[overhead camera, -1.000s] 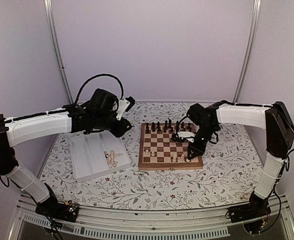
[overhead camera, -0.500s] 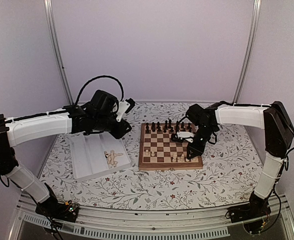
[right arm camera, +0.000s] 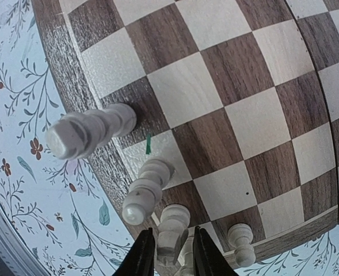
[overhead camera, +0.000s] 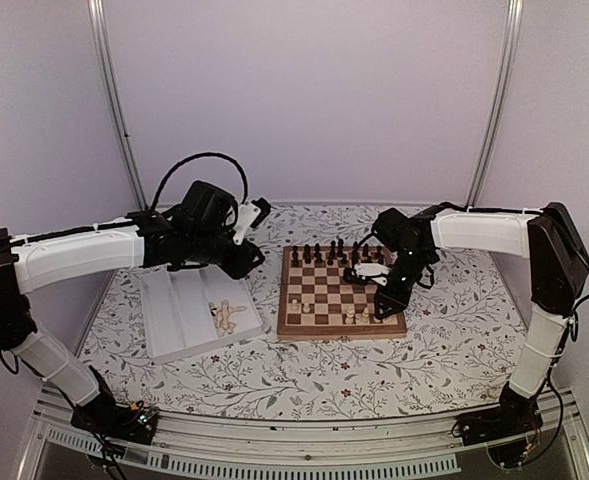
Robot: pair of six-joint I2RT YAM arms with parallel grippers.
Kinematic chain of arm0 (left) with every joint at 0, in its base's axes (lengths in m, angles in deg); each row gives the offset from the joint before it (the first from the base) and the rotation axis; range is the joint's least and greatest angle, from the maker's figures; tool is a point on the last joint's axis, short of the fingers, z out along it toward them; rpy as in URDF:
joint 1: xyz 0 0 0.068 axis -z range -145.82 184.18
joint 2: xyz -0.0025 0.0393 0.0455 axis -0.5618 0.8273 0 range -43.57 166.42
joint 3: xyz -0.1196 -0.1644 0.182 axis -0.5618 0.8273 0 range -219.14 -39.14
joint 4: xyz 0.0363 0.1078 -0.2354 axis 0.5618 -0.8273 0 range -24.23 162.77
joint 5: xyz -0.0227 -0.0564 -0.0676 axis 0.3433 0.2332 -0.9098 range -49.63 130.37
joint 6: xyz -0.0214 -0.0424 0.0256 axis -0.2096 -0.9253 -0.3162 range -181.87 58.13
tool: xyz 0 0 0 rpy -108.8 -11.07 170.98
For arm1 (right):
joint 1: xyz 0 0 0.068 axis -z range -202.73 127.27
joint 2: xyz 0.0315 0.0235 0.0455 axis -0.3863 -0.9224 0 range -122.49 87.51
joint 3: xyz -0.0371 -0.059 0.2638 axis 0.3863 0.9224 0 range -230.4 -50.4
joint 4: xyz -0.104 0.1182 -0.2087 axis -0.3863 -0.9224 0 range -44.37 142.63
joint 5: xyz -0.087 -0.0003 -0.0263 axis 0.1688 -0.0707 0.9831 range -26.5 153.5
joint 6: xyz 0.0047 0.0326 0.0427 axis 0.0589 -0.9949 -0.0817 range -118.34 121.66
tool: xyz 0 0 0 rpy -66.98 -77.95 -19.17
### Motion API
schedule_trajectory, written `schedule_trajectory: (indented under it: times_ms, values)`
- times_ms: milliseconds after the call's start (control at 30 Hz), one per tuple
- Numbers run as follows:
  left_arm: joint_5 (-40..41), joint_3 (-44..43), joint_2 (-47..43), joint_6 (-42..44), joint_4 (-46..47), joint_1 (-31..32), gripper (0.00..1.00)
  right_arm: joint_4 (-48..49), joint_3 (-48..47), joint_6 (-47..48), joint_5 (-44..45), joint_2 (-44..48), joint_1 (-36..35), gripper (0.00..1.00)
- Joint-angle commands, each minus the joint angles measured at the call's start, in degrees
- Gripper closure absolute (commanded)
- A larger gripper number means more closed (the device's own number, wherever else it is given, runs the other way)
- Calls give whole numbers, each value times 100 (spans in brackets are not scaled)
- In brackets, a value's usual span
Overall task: Set up the chess pieces on the board
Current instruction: Place the chess piece on the chessboard, then pick up the chess piece from the storage box.
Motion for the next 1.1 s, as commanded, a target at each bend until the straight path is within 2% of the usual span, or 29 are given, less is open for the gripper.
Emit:
schedule_trajectory:
  times_ms: [0,133,300,433,533,667,833,1067]
  values:
    - [199,4,-1,-309,-273,-70,60,-68,-135,-117,-145,91,-49,71]
    - [411,-73,-18,-882,-800,-70,60,-202,-330,-164,-406,302,-46,66]
    - [641,-12,-39,-2046,-1624,-82,60,-379,-645,-118,-827,628,56,64]
    - [722,197,41,-2651,-2049,-258,62,-12,-528,-39,-1299,1119,387,62]
    - [461,330,220,-2779,-2104,-470,64,308,-236,-67,-1496,1391,472,61]
    - [27,251,685,-2721,-2086,-604,70,509,63,-66,-1544,1669,481,60]
    - [-96,-52,1197,-2288,-2027,-551,69,646,368,-24,-1505,1820,481,60]
    - [-60,-343,1456,-656,-1891,-510,64,736,468,-20,-1641,1890,478,60]
